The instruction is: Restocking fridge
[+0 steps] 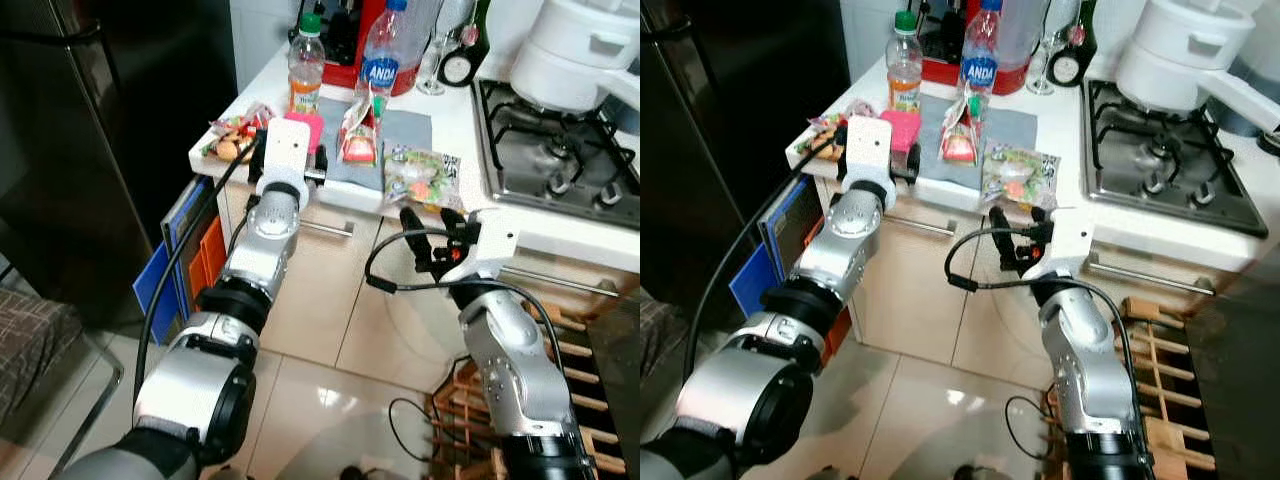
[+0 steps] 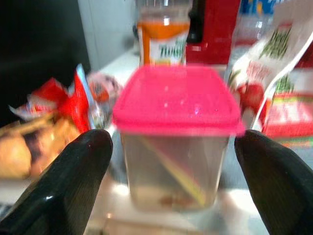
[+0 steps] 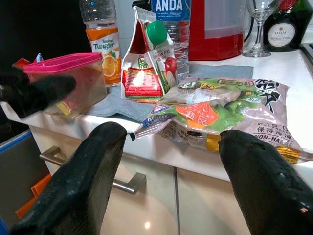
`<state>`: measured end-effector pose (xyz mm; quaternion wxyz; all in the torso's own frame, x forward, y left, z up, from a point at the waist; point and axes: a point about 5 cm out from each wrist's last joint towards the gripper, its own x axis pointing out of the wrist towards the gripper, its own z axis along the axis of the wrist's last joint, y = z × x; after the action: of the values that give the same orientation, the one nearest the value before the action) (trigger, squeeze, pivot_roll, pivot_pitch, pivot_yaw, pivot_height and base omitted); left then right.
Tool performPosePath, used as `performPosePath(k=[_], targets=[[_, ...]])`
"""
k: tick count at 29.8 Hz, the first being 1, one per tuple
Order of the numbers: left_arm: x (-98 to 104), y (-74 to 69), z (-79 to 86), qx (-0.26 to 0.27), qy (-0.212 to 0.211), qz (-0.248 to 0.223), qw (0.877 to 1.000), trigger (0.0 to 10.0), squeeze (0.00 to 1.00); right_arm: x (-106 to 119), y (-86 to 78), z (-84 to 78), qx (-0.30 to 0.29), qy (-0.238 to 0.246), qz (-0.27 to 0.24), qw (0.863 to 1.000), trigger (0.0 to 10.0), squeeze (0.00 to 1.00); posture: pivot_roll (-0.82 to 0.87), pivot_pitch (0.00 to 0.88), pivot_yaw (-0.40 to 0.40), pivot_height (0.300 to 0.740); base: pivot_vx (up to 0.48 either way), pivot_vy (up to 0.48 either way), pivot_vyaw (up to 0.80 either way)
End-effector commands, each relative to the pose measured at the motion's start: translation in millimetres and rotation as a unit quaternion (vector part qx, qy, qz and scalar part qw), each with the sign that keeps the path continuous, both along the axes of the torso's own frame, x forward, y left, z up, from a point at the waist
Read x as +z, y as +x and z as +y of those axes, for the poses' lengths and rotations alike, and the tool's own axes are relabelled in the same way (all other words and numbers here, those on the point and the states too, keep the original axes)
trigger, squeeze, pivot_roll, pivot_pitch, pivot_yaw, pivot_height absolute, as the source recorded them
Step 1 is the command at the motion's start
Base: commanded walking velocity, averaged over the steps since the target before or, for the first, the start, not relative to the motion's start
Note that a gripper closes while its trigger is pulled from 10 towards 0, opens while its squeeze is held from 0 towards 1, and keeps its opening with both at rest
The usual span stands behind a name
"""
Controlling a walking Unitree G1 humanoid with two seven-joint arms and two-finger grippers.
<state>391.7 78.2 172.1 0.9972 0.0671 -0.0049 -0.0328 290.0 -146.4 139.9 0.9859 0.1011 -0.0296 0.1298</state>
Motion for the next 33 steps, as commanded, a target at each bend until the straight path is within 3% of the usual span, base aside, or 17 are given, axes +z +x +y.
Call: performPosePath(k=[1,13,14,15,27,33], targets=[[6.6,3.0,-3.8,-0.007,0.0,-0.003,1.0,10.0,0.0,1.2,-3.1,0.2,0.005,-0.001,-0.001,1.0,10.0,0.0,-0.1,0.0,-0.069,0.74,0.0,0.0,0.0],[15.0,14.9,12.8,0.014,0.031,-0.002,0.999,10.0,0.0,1.1,-3.3,2.3,0.009,-0.001,0.0,1.0,10.0,0.0,-0.11,0.0,-0.064,0.74,0.0,0.0,0.0],[16.2,15.6,13.6,0.014,0.031,-0.003,0.999,8.3,0.0,1.1,-3.4,2.5,0.01,-0.001,0.0,1.0,10.0,0.0,-0.11,0.0,-0.064,0.74,0.0,0.0,0.0],[17.2,16.4,14.3,0.014,0.031,-0.003,0.999,0.0,0.0,1.1,-3.6,2.6,0.01,-0.001,0.0,1.0,10.0,0.0,-0.11,0.0,-0.064,0.74,0.0,0.0,0.0],[11.4,15.7,4.9,-0.018,-0.002,0.02,1.0,0.0,0.0,0.0,-3.0,3.3,0.011,-0.003,0.004,1.0,10.0,0.0,-0.11,0.0,-0.062,0.74,0.0,0.0,0.0],[19.0,15.1,-5.3,-0.052,-0.02,-0.003,0.998,0.0,0.0,-0.2,-2.7,2.8,0.009,-0.003,0.005,1.0,10.0,0.0,-0.11,0.0,-0.063,0.74,0.0,0.0,0.0]])
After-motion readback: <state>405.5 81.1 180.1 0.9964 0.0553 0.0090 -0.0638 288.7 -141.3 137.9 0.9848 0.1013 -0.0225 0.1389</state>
